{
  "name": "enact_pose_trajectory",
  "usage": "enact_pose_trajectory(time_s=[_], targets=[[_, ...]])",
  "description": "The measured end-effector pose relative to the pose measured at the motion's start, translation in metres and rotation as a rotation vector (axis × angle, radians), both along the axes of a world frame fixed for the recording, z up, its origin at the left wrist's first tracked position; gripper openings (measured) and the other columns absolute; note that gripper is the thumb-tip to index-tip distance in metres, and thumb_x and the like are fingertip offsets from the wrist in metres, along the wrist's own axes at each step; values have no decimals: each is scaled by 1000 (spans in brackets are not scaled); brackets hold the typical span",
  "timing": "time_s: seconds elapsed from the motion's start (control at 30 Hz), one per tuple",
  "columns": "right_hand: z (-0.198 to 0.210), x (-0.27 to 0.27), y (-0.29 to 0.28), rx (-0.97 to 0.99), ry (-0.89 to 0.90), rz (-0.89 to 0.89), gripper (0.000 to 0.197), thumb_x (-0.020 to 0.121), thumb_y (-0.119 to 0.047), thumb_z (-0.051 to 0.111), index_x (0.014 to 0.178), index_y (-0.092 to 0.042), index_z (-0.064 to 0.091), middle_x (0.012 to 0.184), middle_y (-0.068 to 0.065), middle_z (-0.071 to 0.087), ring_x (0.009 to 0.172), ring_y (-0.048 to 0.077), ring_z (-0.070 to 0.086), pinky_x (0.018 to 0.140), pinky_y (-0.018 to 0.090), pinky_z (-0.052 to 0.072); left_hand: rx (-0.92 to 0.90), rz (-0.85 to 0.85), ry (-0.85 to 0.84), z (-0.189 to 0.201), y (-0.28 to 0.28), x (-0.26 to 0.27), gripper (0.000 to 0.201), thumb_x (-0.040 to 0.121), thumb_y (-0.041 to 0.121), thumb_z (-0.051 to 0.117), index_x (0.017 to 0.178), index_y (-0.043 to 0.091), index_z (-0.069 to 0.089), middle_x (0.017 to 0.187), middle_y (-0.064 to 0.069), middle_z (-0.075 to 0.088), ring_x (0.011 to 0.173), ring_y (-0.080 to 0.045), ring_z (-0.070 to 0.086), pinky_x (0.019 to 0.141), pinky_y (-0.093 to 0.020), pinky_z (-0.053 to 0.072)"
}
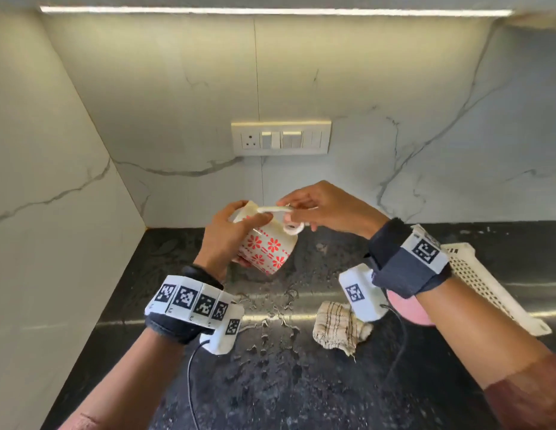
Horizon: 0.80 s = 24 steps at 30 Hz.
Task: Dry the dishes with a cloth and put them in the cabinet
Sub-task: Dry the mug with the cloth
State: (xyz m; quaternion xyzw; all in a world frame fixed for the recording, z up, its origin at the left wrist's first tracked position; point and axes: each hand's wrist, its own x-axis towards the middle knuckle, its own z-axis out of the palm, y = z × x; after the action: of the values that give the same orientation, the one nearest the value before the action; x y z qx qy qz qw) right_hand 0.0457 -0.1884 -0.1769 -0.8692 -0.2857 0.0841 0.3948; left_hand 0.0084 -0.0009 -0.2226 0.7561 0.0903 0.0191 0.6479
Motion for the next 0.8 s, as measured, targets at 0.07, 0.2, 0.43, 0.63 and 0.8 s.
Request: enact_pose_trajectory(time_s=[0.07,0.2,0.43,0.63,0.8], targets=[[19,-3,6,-123,-100,33,18,87,-18,64,102,-11,69,81,4,68,63,14,56,57,21,43,105,-27,-85,23,-2,7,47,72,38,74,115,31,57,101,-4,67,86,-21,65,60,-33,55],[60,-10,6,-171,-248,-48,16,88,-15,61,77,-7,67,62,3,62,58,20,60,52,25,46,364,-106,-251,80,-5,9,60,67,48,75,121,34,55,102,-1,68,83,-16,66,61,-31,56],[160,-45,-15,166,-66,-81,23,86,-21,63,70,-4,61,59,3,51,59,13,47,55,26,39,463,-173,-544,190,-11,-3,64,66,44,78,126,37,54,116,7,63,89,-11,62,51,-19,42],[215,-64,-35,432,-15,-83,11,76,-14,63,82,-8,70,56,5,47,51,15,48,50,26,44,437,-165,-763,254,-33,-10,91,56,44,84,136,27,45,130,6,54,112,-11,56,87,-33,52],[259,-56,-65,602,-39,-197,14,88,-8,53,75,-7,59,51,1,46,47,12,46,48,23,45,127,-179,-828,273,-56,7,93,65,26,82,143,15,32,122,0,55,103,-16,61,87,-34,52]])
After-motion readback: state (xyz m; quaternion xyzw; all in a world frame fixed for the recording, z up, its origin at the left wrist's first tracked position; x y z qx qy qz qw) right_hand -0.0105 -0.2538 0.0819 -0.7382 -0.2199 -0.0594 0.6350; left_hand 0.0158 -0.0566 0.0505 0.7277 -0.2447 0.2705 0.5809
